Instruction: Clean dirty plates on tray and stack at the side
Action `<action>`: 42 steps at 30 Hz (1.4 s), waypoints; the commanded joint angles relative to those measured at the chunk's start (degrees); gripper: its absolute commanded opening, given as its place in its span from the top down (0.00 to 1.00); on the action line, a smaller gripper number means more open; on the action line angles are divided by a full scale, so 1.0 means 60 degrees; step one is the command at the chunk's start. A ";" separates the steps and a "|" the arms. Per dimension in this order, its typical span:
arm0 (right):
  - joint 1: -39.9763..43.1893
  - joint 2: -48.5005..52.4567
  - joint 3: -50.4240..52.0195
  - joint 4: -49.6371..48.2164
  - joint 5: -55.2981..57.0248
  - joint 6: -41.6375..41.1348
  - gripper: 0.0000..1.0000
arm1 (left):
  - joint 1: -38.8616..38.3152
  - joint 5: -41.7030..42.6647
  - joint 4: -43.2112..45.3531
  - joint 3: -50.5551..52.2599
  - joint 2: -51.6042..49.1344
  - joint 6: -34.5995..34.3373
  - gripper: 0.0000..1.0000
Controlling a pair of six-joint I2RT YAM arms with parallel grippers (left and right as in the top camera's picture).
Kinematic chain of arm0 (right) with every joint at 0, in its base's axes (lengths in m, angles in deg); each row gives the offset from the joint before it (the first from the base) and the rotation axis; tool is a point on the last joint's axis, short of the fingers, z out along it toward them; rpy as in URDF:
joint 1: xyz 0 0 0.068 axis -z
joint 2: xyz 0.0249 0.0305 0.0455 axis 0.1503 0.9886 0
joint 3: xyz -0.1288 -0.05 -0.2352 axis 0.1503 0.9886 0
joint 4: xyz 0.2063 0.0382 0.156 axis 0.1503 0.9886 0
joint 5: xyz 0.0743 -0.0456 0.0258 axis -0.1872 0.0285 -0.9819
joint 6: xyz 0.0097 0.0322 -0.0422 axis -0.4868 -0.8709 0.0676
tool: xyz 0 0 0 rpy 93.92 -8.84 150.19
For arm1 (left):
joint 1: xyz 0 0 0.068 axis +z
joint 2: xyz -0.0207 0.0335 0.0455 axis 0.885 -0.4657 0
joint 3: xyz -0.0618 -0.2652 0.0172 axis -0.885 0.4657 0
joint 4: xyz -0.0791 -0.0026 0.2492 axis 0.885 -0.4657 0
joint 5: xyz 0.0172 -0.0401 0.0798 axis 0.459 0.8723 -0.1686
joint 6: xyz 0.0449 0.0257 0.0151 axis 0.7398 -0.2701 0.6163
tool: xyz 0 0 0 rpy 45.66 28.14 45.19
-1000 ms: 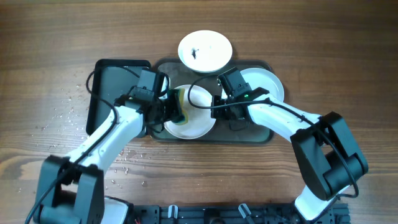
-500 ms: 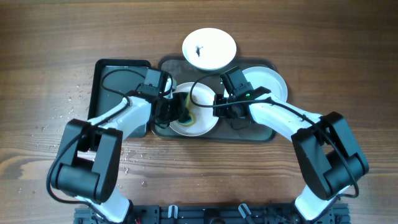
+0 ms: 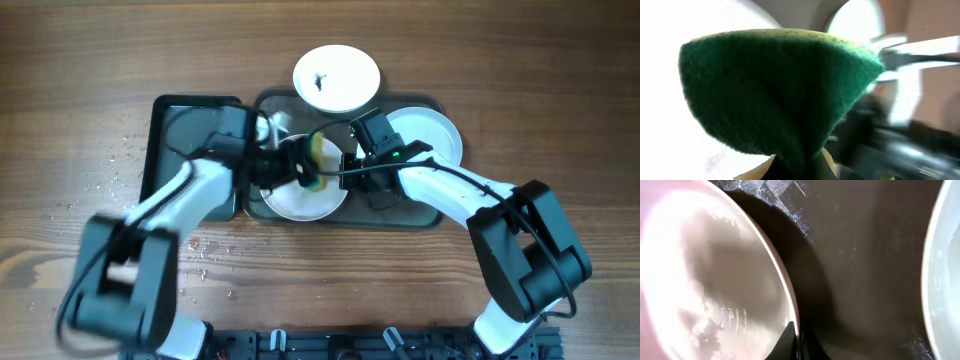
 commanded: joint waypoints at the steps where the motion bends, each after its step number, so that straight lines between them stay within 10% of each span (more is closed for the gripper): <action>1: -0.0084 0.0215 0.0033 -0.0025 -0.0306 0.0171 0.96 | 0.0514 -0.0987 -0.0412 -0.0040 0.1701 0.0033 0.96; 13: -0.0084 0.0215 0.0033 -0.0025 -0.0299 0.0168 0.90 | 0.2983 -0.8338 -0.3413 -0.0036 0.3832 0.0069 0.96; 25: 0.0055 -0.0390 -0.1191 0.1162 -0.0255 0.0539 0.61 | 0.3308 -0.8378 -0.3858 -0.0018 0.3224 0.1796 0.96; 42: -0.4226 -0.0714 -0.2018 0.0565 0.1643 0.5792 0.64 | 0.3311 -0.6441 -0.2743 -0.0018 0.1763 0.3548 0.96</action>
